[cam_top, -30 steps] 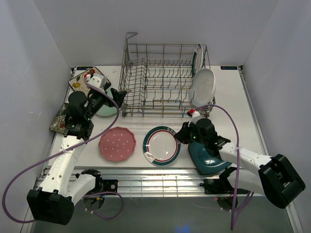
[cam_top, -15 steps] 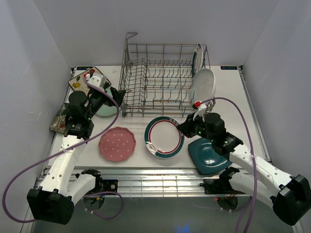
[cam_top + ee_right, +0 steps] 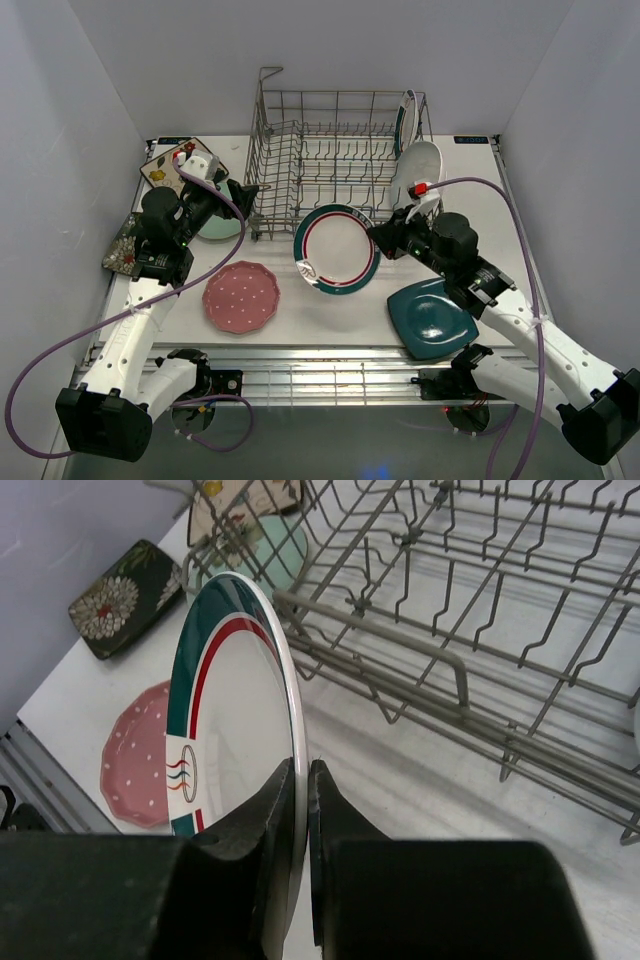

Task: Load the plates into the dish rack
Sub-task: Pick up the plate at the center of the board, then insert the plate into the dish rack.

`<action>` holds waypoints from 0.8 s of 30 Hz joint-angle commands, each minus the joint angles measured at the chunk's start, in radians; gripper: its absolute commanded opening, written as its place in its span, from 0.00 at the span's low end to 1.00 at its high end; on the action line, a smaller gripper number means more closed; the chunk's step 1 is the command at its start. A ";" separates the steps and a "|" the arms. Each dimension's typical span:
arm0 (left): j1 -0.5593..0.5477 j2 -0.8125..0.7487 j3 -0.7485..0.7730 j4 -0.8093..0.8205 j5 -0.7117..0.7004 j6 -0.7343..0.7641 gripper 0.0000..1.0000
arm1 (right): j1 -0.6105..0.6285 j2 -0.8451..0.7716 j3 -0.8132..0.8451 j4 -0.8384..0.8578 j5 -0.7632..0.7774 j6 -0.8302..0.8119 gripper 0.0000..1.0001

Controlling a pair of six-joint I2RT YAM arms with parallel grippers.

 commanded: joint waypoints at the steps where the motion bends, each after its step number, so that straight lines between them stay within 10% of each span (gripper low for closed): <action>1: 0.005 -0.016 0.027 0.003 -0.008 0.002 0.98 | 0.004 -0.022 0.111 0.062 0.105 0.034 0.08; 24: 0.005 -0.019 0.023 0.005 -0.001 0.001 0.98 | 0.001 0.332 0.611 0.066 0.606 -0.070 0.08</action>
